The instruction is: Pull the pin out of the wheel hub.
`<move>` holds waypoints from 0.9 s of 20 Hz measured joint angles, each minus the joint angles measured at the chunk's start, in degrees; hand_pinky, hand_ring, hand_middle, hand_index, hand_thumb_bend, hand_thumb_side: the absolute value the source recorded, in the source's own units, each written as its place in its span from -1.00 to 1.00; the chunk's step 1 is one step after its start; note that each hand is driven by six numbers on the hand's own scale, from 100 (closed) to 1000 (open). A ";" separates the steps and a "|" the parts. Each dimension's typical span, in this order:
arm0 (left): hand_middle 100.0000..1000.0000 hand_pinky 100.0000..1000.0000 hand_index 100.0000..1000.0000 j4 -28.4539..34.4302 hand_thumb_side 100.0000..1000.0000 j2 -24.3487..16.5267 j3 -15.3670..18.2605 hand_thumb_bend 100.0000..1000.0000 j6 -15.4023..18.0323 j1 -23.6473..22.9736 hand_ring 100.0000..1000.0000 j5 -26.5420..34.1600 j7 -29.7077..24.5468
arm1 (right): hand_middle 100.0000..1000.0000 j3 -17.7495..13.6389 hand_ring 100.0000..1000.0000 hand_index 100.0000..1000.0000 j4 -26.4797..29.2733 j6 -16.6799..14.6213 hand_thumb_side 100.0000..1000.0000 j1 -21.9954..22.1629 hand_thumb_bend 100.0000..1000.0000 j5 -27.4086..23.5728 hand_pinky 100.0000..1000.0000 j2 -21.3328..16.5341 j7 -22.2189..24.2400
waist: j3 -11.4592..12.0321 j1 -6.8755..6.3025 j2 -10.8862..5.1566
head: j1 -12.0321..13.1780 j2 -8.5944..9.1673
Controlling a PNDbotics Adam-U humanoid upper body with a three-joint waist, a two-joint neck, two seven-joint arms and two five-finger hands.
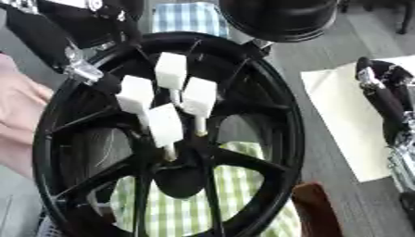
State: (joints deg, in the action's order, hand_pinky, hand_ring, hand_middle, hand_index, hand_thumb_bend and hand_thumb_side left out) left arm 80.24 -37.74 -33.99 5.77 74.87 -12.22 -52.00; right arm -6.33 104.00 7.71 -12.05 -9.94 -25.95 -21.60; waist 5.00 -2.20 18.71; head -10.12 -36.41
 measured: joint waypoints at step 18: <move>0.51 0.60 0.71 -1.09 -0.20 2.68 -2.18 0.14 1.54 0.23 0.51 -8.06 -0.02 | 0.12 0.03 0.44 0.32 -0.34 0.00 -0.15 -0.01 -0.69 -0.07 0.61 0.99 0.11 | -0.50 -0.13 0.09 | 1.43 0.34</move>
State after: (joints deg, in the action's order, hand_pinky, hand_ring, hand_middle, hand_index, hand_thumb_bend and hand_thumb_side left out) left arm 79.15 -35.05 -36.17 7.31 75.10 -20.29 -52.02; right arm -6.29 103.66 7.71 -12.05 -10.01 -24.96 -21.48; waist 4.50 -2.33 18.80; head -8.69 -36.07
